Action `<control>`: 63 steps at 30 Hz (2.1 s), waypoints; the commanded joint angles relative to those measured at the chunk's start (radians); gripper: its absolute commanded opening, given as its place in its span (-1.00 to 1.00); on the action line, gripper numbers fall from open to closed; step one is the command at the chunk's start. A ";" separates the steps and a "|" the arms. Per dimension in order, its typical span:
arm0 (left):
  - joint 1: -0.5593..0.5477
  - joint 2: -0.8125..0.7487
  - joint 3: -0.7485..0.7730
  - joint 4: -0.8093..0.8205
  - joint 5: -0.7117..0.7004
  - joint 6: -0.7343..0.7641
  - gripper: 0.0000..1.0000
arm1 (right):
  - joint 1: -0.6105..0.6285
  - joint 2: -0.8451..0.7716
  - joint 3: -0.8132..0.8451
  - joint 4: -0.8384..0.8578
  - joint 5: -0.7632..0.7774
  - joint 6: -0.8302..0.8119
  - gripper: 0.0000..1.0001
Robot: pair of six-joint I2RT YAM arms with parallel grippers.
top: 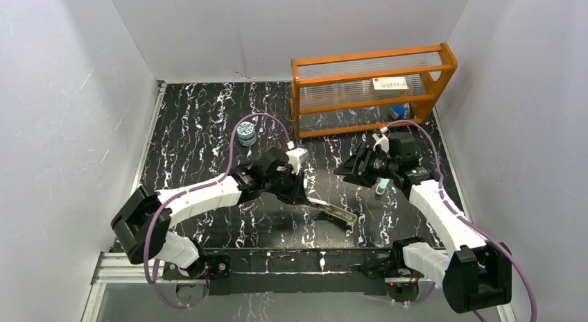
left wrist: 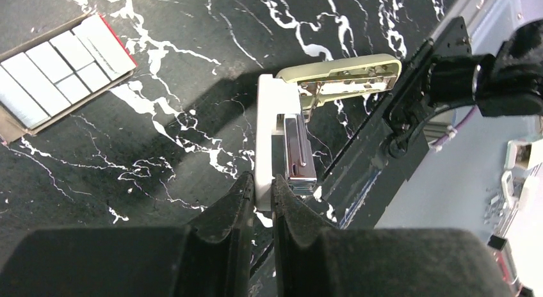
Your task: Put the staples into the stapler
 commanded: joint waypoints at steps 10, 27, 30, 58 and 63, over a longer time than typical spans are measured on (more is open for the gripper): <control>0.000 0.095 0.093 0.220 -0.152 -0.242 -1.00 | -0.002 -0.233 -0.060 0.005 0.221 0.393 0.38; 0.000 0.210 0.096 0.455 -0.300 -0.193 -1.00 | -0.001 -0.289 -0.115 -0.068 0.431 0.643 0.67; 0.000 0.212 0.089 0.477 -0.300 -0.186 -1.00 | 0.000 -0.266 -0.134 -0.043 0.438 0.667 0.64; 0.000 0.184 0.016 0.558 -0.283 -0.142 -1.00 | 0.179 -0.014 -0.130 0.218 0.693 0.696 0.48; 0.000 0.153 -0.016 0.601 -0.286 -0.156 -1.00 | 0.181 0.008 -0.136 0.222 0.687 0.701 0.48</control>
